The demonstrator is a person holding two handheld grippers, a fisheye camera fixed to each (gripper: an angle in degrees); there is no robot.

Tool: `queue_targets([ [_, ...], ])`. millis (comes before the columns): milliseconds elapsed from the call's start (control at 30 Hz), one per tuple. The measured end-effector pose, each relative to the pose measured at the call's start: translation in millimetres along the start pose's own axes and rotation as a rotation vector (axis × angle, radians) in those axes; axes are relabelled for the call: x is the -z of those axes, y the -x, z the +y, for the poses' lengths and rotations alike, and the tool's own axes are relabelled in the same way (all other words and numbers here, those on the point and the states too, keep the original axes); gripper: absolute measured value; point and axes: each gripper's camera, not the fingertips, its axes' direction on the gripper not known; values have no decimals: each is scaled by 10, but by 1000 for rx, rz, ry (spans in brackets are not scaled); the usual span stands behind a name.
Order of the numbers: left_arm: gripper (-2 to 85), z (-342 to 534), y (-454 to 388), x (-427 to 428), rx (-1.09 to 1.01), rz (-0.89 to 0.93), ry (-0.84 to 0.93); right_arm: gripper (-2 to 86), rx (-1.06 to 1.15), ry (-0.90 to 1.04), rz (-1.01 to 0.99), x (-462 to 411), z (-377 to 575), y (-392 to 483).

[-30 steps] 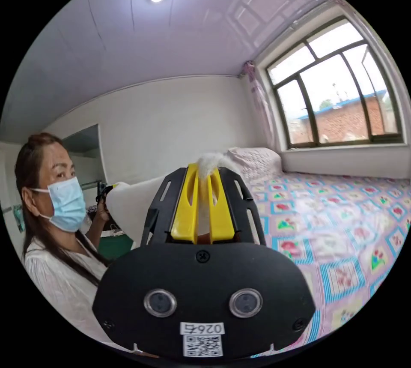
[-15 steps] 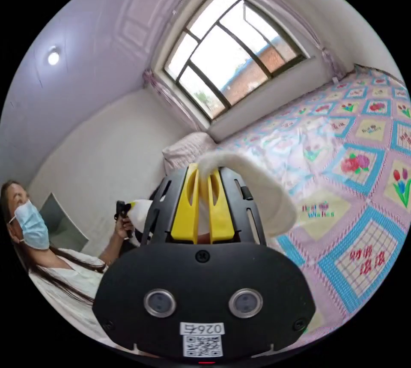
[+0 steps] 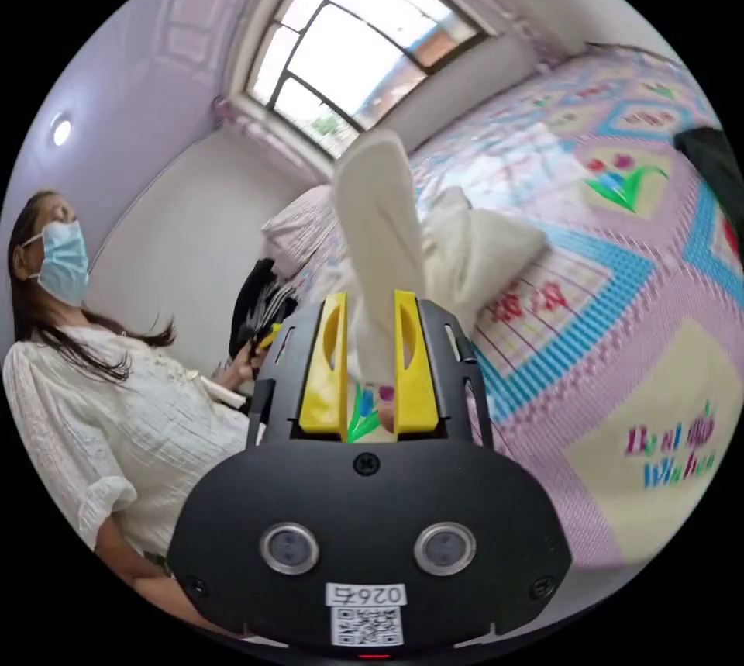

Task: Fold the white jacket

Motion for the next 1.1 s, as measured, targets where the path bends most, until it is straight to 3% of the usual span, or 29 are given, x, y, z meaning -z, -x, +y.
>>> queue_targets([
  [100,38,-164,-6,189,16,-38,-100,104,-141,-102,84,93,228,-70],
  [233,117,-947,-338,-76,-129,-236,96,147,-132,-95,173,-275,-164,240],
  [367,200,-1514,-485,-490,-190,-274,189,163,-102,20,336,-1053,-681,467],
  [467,181,-1844,-467,-898,-175,-283,343,116,-110,111,407,-1621,-942,524],
  [533,107,-1994,-491,-1081,-155,-388,465,57,-149,169,412,-1842,-1038,549],
  [667,64,-2036,-785,-770,-248,-288,371,2,-104,26,207,-1506,-959,1064],
  [800,60,-1728,-1126,-109,-448,28,261,-3,98,-61,101,-1048,-522,1892],
  [900,58,-1305,-1156,287,-498,258,336,-2,233,-58,-59,-620,29,2423],
  [1000,54,-826,-815,554,-341,143,517,12,199,30,-114,-270,703,2558],
  [1100,10,-480,-214,965,-36,-53,511,24,-96,18,7,169,1385,2190],
])
